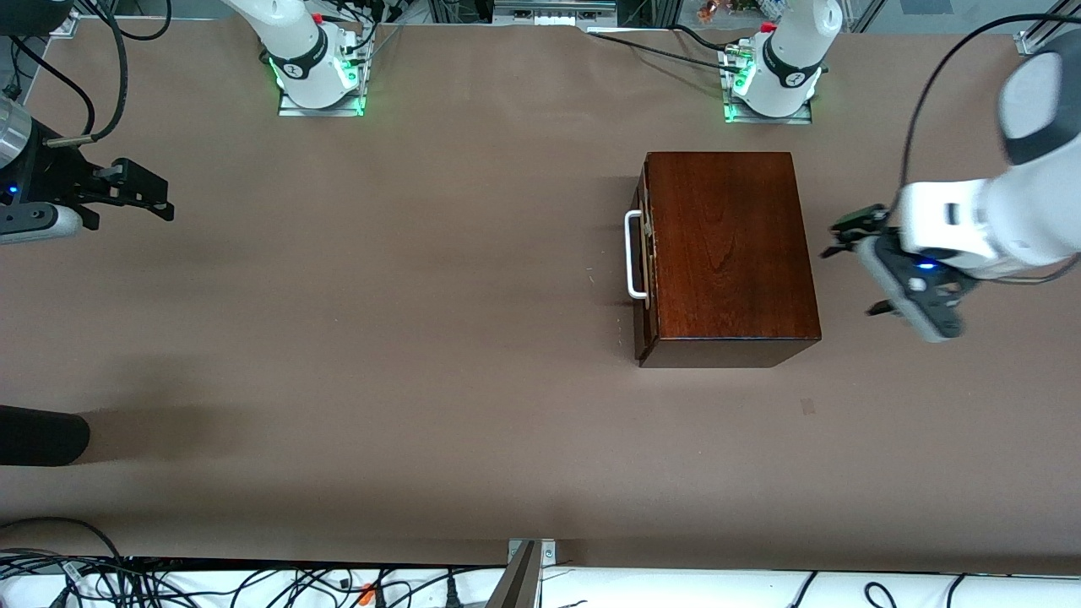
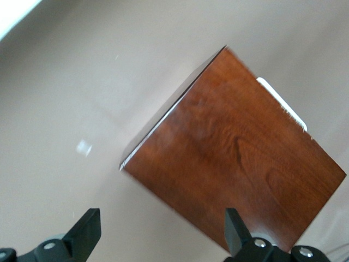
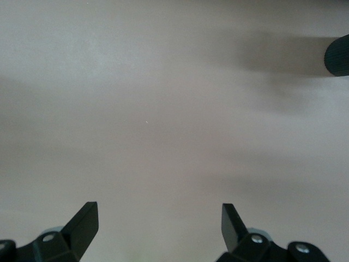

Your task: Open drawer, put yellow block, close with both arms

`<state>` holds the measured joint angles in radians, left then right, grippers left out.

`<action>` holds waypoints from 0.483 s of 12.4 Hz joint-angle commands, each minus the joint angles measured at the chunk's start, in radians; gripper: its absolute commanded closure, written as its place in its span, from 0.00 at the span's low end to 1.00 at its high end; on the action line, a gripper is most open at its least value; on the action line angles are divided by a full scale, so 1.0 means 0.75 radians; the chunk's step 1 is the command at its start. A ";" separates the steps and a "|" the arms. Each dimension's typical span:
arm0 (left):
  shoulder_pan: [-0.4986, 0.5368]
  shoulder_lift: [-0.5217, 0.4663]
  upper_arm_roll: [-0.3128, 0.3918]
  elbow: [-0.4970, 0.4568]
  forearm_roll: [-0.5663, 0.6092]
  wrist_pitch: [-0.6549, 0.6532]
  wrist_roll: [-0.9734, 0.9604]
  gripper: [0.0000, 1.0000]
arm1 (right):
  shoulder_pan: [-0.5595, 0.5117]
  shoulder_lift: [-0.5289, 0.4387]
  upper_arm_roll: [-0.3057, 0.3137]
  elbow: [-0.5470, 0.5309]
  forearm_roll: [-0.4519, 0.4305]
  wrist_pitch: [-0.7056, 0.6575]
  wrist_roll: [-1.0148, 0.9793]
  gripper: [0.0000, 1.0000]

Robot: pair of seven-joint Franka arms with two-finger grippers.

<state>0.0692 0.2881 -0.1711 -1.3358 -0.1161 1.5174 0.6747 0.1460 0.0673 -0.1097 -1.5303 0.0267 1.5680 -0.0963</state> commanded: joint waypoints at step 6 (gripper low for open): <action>-0.196 -0.392 0.197 -0.296 0.171 -0.003 -0.865 0.00 | -0.011 0.006 0.007 0.022 0.001 -0.002 0.014 0.00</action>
<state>-0.0090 0.0896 -0.0999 -1.4189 -0.0118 1.4539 0.1833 0.1460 0.0674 -0.1097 -1.5301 0.0267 1.5681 -0.0963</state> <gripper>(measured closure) 0.000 0.000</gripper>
